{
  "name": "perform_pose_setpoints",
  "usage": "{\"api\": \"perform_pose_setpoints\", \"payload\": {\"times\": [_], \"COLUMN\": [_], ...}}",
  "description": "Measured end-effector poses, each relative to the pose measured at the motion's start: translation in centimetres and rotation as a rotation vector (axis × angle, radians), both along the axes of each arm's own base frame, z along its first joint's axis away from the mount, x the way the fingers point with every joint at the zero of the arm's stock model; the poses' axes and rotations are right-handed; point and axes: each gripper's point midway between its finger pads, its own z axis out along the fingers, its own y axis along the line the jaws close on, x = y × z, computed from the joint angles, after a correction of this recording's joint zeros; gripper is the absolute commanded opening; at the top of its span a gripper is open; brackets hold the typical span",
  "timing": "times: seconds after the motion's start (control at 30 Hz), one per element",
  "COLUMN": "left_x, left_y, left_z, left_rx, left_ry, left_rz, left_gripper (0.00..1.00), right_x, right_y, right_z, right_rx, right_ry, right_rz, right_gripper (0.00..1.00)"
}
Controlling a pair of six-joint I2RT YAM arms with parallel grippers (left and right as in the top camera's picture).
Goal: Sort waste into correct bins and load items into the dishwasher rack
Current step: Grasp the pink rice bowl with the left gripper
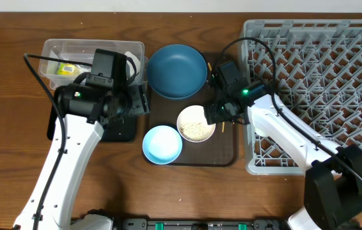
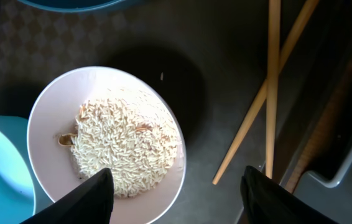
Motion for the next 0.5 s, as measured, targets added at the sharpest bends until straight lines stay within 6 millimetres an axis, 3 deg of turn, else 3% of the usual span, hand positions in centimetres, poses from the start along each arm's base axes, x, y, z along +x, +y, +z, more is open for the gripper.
{"api": "perform_pose_setpoints", "payload": {"times": [0.33,0.5], "left_x": [-0.5,-0.7], "left_y": [-3.4,-5.6], "left_z": [0.2,-0.2], "left_rx": [-0.005,-0.006], "left_ry": [-0.024,-0.025], "left_rz": [-0.104,-0.169], "left_gripper": [0.72,0.71], "right_x": [0.1,0.9], "right_y": [0.4,-0.6], "right_z": [1.5,4.1], "right_rx": [0.026,0.028], "right_ry": [0.019,0.029], "right_rz": [-0.004,-0.037], "right_gripper": [0.66,0.67]}}
